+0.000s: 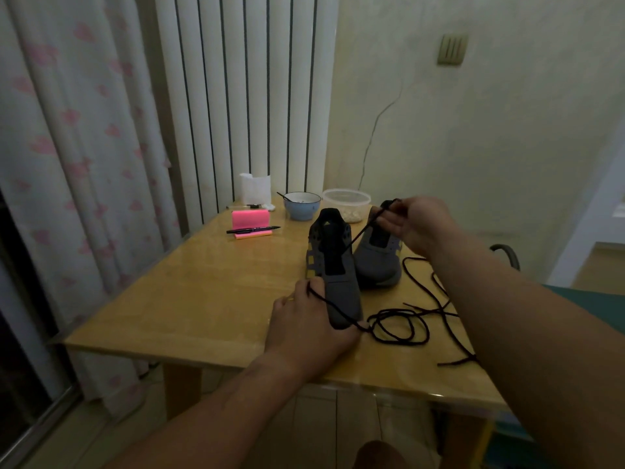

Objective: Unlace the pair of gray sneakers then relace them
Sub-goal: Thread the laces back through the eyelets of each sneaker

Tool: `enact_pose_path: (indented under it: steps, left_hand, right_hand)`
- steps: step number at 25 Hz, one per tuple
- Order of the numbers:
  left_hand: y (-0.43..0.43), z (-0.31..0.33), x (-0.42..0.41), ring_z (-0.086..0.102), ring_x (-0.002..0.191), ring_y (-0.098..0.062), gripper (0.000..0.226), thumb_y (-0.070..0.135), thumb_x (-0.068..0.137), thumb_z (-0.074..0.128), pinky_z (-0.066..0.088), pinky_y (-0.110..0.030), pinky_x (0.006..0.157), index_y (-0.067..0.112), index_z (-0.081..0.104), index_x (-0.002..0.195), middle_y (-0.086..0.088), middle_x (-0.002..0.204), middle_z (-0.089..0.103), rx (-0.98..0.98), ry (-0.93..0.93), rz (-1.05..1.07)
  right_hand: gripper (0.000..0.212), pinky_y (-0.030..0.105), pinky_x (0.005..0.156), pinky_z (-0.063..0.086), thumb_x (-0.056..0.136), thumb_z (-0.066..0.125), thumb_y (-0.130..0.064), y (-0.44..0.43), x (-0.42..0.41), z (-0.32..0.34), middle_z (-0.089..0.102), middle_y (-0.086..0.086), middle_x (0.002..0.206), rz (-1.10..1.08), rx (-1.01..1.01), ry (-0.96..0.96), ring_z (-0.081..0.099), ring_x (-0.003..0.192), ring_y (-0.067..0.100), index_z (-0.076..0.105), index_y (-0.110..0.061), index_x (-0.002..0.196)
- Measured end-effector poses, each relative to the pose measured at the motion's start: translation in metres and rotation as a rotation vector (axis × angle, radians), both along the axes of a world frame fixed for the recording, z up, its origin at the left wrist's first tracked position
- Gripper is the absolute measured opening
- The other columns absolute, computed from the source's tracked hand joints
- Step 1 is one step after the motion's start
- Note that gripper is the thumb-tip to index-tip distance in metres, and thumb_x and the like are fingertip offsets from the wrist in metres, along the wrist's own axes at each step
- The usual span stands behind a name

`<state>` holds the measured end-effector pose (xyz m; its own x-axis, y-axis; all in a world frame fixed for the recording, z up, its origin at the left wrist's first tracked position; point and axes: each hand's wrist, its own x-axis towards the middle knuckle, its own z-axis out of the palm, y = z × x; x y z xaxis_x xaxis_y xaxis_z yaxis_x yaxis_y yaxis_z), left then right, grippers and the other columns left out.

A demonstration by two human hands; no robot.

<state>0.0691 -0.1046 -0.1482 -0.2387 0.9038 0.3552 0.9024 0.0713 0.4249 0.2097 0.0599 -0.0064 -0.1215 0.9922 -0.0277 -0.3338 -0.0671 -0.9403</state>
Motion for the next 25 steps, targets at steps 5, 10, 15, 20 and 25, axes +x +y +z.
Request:
enact_pose_path:
  steps: [5, 10, 15, 20, 25]
  left_hand:
    - [-0.004, -0.005, 0.003, 0.052, 0.125, -0.020, 0.093, 0.089, 0.078, 0.051, 0.042, -0.039, 0.110, 0.022, 0.041, 0.141, 0.004, 0.134, 0.052, 0.026, 0.022, 0.007]
    - [0.000, 0.005, -0.002, 0.054, 0.112, -0.021, 0.091, 0.098, 0.070, 0.045, 0.045, -0.044, 0.100, 0.025, 0.042, 0.124, 0.005, 0.120, 0.050, -0.045, 0.107, 0.054]
    - [0.002, 0.002, -0.003, 0.047, 0.115, -0.021, 0.093, 0.100, 0.068, 0.042, 0.044, -0.045, 0.100, 0.025, 0.039, 0.123, 0.005, 0.121, 0.042, -0.022, 0.058, 0.043]
    - [0.005, 0.006, -0.010, 0.044, 0.117, -0.020, 0.100, 0.102, 0.067, 0.045, 0.040, -0.045, 0.104, 0.024, 0.038, 0.131, 0.005, 0.123, 0.040, -0.035, 0.024, 0.019]
    - [0.005, 0.003, -0.011, 0.042, 0.120, -0.022, 0.099, 0.097, 0.069, 0.045, 0.041, -0.043, 0.102, 0.023, 0.038, 0.135, 0.004, 0.125, 0.038, -0.027, 0.043, 0.028]
  right_hand:
    - [0.027, 0.038, 0.065, 0.061, 0.108, 0.026, -0.005, 0.019, 0.020, 0.021, 0.061, 0.016, 0.100, -0.102, 0.000, 0.239, 0.072, 0.085, 0.026, 0.049, -0.003, 0.094]
    - [0.021, 0.031, 0.059, 0.053, 0.105, 0.041, -0.002, 0.020, 0.035, 0.038, 0.052, 0.009, 0.082, -0.097, 0.276, -0.466, 0.052, 0.062, 0.017, 0.057, -0.004, 0.090]
    - [0.058, 0.037, 0.074, 0.053, 0.100, 0.051, -0.064, -0.024, -0.002, -0.025, 0.069, 0.009, 0.091, 0.383, 0.632, -1.607, 0.065, 0.084, 0.023, 0.070, -0.010, 0.096]
    - [0.043, 0.033, 0.068, 0.044, 0.104, 0.053, -0.054, -0.037, -0.010, -0.038, 0.062, 0.004, 0.086, 0.560, 0.518, -1.460, 0.058, 0.078, 0.018, 0.065, -0.015, 0.090]
    - [0.029, 0.031, 0.068, 0.048, 0.105, 0.059, -0.029, -0.043, -0.014, -0.018, 0.062, 0.001, 0.073, 0.454, 0.487, -1.020, 0.058, 0.067, 0.013, 0.069, -0.008, 0.088]
